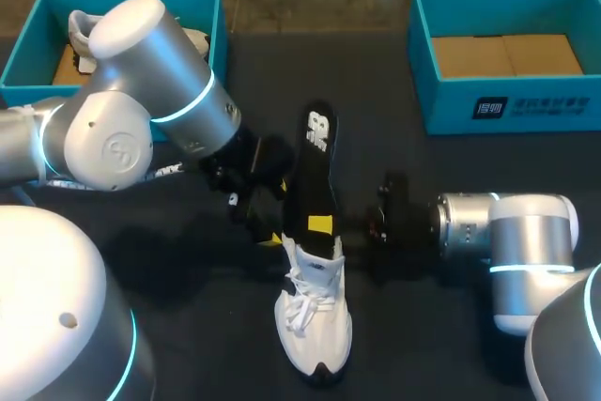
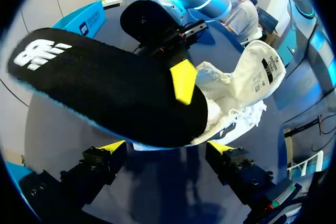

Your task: Take the shoe out of the shoebox, open the shoe tongue, remove and reinsert the insole, then place the shoe into the shoebox

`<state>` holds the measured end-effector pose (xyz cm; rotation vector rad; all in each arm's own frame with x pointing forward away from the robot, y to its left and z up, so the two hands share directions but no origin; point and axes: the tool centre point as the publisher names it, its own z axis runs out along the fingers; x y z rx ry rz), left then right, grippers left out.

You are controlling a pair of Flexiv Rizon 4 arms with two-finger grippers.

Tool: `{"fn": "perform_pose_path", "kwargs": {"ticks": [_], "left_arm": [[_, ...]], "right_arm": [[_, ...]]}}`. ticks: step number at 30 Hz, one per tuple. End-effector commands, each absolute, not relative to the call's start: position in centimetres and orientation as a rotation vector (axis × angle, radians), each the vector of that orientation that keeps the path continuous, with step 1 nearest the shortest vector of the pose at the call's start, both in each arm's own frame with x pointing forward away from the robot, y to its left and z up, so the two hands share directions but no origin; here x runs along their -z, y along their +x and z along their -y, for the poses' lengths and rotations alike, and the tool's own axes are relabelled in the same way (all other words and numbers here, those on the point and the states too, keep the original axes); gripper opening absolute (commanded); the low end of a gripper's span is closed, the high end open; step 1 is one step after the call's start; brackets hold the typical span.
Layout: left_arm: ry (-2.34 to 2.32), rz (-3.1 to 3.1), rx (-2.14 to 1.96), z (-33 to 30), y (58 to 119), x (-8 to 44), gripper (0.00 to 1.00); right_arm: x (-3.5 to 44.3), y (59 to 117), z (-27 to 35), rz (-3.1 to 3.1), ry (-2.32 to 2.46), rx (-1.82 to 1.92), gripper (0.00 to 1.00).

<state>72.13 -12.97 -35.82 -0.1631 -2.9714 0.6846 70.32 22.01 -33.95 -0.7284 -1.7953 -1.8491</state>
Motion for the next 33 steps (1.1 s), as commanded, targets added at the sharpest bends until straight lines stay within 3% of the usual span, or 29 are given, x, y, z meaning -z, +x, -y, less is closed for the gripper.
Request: {"fn": "perform_pose_path", "kwargs": {"ticks": [1,12,20,23,26,27,33], "left_arm": [[-0.163,2.972,-0.686,13.0,72.1,36.0,1.0],[-0.163,2.972,-0.686,13.0,72.1,36.0,1.0],[-0.163,2.972,-0.686,13.0,72.1,36.0,1.0],[-0.163,2.972,-0.686,13.0,72.1,36.0,1.0],[-0.163,2.972,-0.686,13.0,72.1,36.0,1.0],[-0.163,2.972,-0.686,13.0,72.1,36.0,1.0],[-0.163,2.972,-0.686,13.0,72.1,36.0,1.0]], "right_arm": [[32.9,70.3,-22.2,1.828,-0.734,1.828,0.37],[31.9,71.7,-22.5,1.87,-0.71,1.794,0.4],[31.6,73.3,-22.7,1.851,-0.733,1.799,0.36],[31.6,73.7,-22.9,1.846,-0.735,1.802,0.31],[31.5,73.8,-23.0,1.844,-0.732,1.806,0.18],[31.6,73.7,-23.0,1.84,-0.731,1.815,0.0],[32.6,72.4,-22.6,1.788,-0.734,1.841,0.0]]}}
